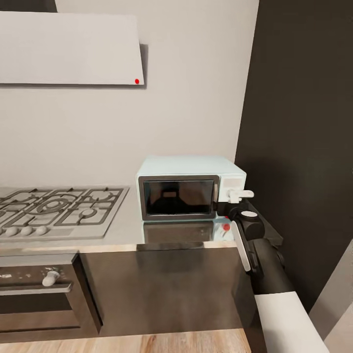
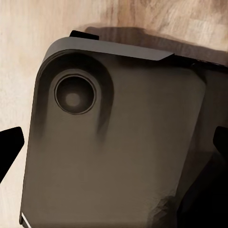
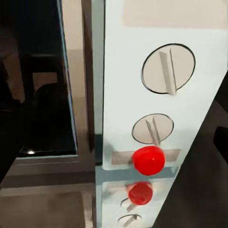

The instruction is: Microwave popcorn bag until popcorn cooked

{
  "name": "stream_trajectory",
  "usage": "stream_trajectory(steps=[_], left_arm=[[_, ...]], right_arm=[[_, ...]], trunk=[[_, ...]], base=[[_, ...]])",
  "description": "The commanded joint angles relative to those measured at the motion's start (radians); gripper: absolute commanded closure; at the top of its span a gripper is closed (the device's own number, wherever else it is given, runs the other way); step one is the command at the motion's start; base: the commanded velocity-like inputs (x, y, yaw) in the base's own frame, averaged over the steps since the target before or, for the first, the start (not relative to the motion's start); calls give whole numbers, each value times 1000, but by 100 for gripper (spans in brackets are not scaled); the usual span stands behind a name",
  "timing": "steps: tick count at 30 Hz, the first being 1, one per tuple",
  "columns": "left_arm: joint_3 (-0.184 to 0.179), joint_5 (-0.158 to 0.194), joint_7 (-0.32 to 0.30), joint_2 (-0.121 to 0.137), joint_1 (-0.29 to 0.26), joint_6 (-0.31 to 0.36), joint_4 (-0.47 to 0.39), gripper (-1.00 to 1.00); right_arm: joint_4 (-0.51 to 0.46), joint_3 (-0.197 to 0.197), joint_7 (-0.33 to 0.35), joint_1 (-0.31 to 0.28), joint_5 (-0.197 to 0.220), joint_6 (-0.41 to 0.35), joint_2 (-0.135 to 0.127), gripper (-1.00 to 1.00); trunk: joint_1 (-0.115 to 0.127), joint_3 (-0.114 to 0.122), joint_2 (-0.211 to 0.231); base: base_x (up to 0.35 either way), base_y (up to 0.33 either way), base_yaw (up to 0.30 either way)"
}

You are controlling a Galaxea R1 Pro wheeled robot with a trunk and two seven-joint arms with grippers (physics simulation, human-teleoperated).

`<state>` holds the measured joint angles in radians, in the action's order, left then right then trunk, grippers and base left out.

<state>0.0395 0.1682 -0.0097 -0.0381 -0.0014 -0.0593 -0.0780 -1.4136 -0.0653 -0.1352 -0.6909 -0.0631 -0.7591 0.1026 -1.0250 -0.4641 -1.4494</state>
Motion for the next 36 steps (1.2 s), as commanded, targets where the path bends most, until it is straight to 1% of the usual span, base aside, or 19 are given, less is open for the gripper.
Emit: stream_trajectory(steps=[1, 5, 8, 20, 31, 36], left_arm=[[3, 5, -1, 0, 0, -2, 0, -100], [3, 5, -1, 0, 0, -2, 0, -100], [3, 5, -1, 0, 0, -2, 0, -100], [3, 5, -1, 0, 0, -2, 0, -100], [3, 7, -1, -1, 0, -2, 1, -100], [3, 7, -1, 0, 0, -2, 1, -100]], right_arm=[[-1, -2, 3, -1, -6, -5, 0, -100], [9, -2, 66, -1, -5, -2, -3, -100], [24, -2, 88, -1, -6, 0, -5, -100], [29, -2, 93, -1, -7, 1, -10, -100], [35, -2, 91, -1, -7, 3, -11, -100], [35, -1, 91, -1, -9, 3, -11, -100]], trunk=[[0, -1, -1], [0, -1, -1], [0, -1, -1], [0, -1, -1], [0, -1, -1], [0, -1, -1]], base=[[0, 0, 0], [0, 0, 0], [0, 0, 0], [3, 0, 0], [130, 0, 0], [42, 0, 0]])
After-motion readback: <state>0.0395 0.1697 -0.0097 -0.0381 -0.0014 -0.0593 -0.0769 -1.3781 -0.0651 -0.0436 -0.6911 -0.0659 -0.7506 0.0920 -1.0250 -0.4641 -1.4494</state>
